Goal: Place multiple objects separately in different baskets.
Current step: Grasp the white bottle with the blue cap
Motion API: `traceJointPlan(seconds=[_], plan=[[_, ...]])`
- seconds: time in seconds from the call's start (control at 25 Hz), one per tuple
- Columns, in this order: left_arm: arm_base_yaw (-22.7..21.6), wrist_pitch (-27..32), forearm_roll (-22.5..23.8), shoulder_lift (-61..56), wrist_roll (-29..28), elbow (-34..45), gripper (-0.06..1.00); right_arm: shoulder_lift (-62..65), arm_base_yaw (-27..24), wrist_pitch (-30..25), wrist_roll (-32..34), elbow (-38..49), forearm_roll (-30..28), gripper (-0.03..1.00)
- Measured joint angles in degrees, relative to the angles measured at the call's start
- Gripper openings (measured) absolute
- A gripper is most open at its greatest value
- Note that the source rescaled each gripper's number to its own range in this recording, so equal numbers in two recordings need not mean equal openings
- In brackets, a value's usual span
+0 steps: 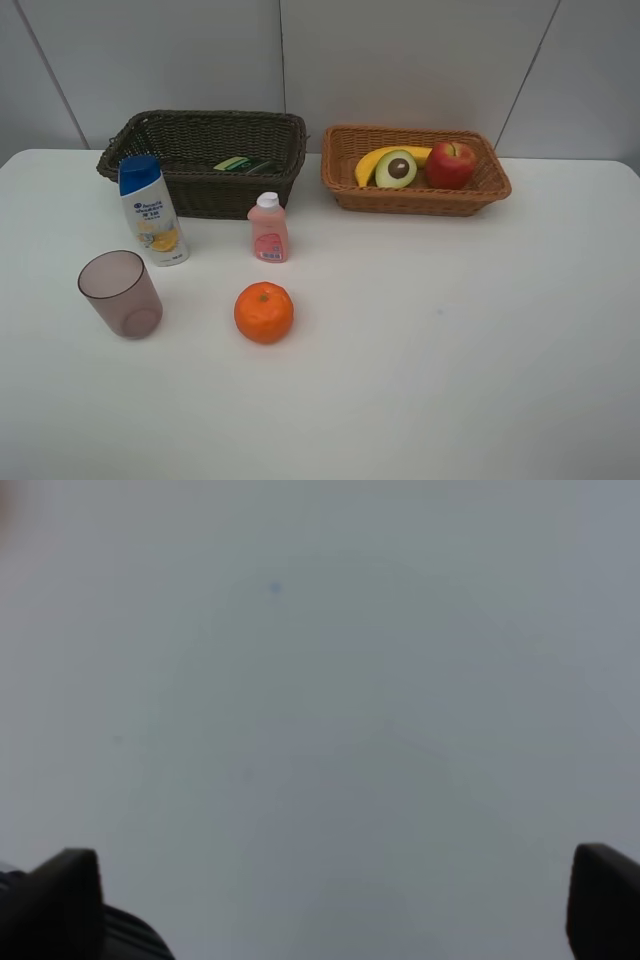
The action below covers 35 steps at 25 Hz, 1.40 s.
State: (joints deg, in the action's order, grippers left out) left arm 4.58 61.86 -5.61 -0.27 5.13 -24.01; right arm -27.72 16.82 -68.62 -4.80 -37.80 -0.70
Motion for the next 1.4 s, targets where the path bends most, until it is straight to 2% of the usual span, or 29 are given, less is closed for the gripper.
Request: traceJointPlan(seconds=[0.28,0.64,1.04,1.4], plan=[[0.0,0.0,0.0,0.0,0.0,0.0,1.00,10.4,0.0,3.1,0.8,5.5,0.1,0.98],[0.0,0.0,0.0,0.0,0.0,0.0,1.00,20.3,-0.4,8.1,1.4,7.8,0.1,0.98],[0.0,0.0,0.0,0.0,0.0,0.0,1.00,27.9,-9.6,8.5,1.6,8.0,0.0,0.98],[0.0,0.0,0.0,0.0,0.0,0.0,1.00,27.9,-12.0,8.5,2.0,8.0,-0.2,0.98]])
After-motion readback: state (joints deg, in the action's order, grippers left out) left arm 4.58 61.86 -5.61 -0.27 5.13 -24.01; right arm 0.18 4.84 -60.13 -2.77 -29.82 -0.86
